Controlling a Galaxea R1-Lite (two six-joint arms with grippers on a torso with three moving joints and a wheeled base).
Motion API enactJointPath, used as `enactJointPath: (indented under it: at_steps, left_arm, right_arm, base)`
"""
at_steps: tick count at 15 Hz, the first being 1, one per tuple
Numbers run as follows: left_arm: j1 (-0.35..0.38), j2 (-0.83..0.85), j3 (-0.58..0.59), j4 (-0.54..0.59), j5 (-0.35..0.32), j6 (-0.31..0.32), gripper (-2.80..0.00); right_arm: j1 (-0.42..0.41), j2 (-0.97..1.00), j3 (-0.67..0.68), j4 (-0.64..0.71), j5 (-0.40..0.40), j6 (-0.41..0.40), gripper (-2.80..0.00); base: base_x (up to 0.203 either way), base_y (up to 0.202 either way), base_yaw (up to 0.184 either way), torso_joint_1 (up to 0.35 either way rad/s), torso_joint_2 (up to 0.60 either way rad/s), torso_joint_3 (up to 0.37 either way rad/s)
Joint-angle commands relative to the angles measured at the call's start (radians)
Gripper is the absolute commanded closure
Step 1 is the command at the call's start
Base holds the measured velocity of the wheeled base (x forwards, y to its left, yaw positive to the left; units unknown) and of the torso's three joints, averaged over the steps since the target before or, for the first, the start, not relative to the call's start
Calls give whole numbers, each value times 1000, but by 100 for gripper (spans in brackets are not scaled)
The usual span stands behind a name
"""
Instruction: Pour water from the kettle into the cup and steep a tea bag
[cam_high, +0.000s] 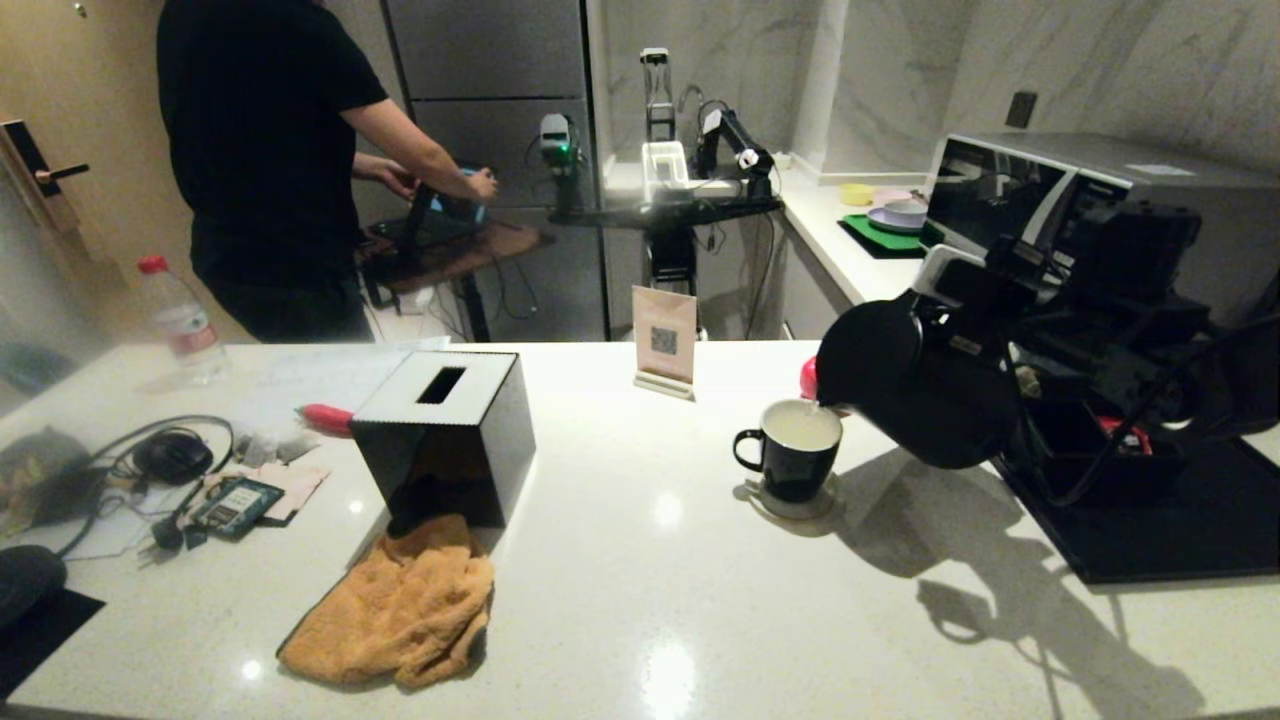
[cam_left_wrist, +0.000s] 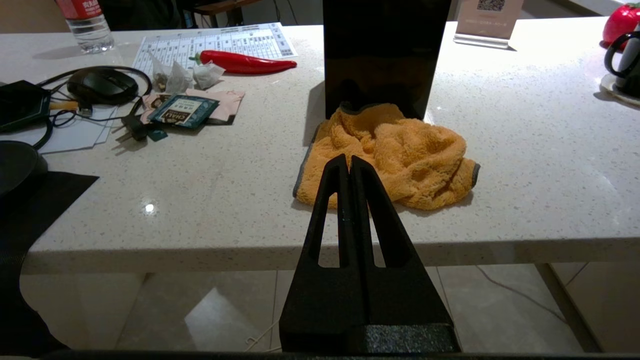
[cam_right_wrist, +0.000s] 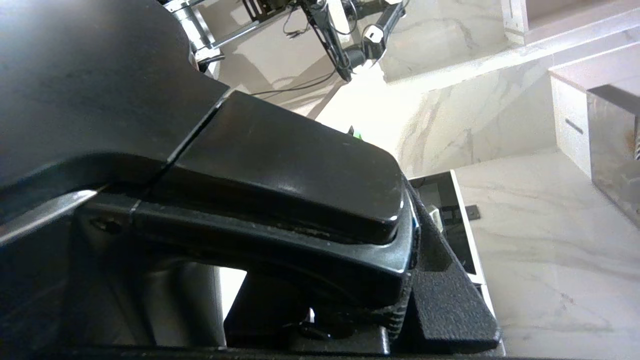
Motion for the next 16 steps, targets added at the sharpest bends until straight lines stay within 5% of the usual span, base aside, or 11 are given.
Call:
enactJointPath:
  at_steps: [1, 16]
  left_arm:
    - [0, 0, 0, 0, 0, 0, 0]
    - [0, 0, 0, 0, 0, 0, 0]
  right_arm:
    - [-1, -5, 8, -3, 1, -8, 0]
    - [-1, -4, 16, -1, 0, -12, 0]
  base:
    - [0, 0, 0, 0, 0, 0]
    - [0, 0, 0, 0, 0, 0]
